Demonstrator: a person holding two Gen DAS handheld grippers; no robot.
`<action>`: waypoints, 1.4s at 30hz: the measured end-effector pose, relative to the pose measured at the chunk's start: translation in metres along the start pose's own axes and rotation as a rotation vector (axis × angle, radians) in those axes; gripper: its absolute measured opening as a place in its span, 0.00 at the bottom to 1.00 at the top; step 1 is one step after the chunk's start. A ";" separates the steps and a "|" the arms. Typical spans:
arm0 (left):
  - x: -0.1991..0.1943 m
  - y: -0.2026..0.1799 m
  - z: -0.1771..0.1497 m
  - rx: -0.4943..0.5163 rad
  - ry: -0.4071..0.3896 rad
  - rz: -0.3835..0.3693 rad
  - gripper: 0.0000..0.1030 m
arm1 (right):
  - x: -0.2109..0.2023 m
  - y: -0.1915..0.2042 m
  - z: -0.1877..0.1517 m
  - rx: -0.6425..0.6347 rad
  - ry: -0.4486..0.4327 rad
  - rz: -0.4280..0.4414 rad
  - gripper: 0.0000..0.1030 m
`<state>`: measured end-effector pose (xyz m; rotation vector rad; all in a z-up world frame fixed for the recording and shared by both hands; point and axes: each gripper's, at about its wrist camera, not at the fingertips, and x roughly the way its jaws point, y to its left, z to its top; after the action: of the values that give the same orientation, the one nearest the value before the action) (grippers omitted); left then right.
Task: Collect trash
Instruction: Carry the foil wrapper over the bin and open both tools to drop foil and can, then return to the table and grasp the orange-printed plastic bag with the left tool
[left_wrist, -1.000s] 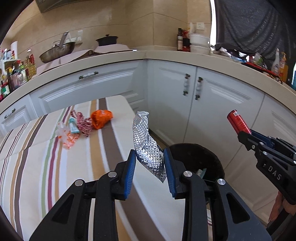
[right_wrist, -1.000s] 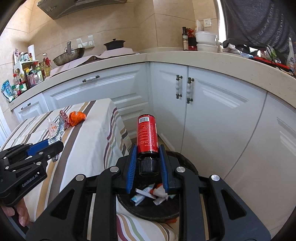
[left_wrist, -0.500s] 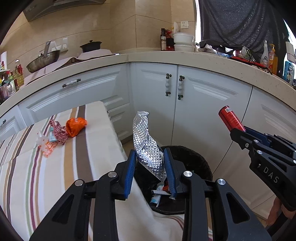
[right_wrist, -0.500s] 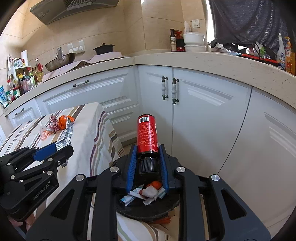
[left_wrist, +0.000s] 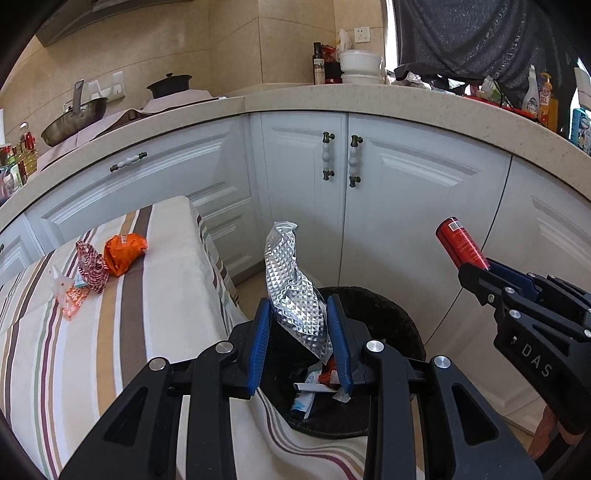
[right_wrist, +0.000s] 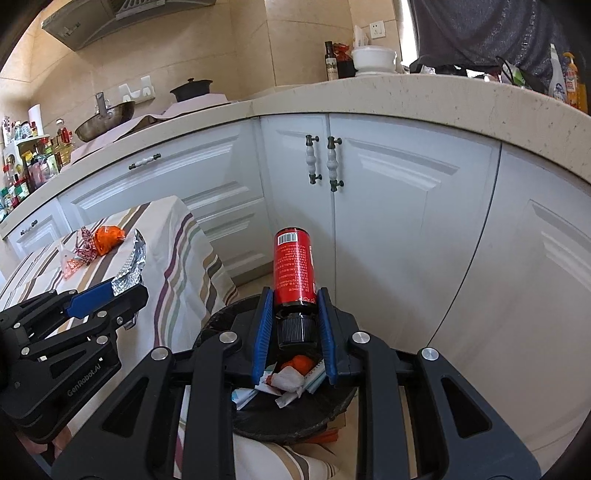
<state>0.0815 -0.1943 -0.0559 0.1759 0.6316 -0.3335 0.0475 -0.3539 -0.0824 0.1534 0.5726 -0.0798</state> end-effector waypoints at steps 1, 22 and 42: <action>0.002 -0.001 0.001 0.002 0.001 0.002 0.31 | 0.002 -0.001 0.000 0.001 0.002 0.000 0.23; 0.021 0.015 0.014 -0.068 0.102 -0.002 0.70 | 0.034 -0.008 0.004 0.036 0.037 0.000 0.37; -0.033 0.185 -0.009 -0.313 0.063 0.293 0.74 | 0.036 0.132 0.043 -0.130 -0.004 0.229 0.45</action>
<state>0.1175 -0.0107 -0.0321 -0.0224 0.7010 0.0546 0.1158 -0.2317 -0.0502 0.0918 0.5511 0.1786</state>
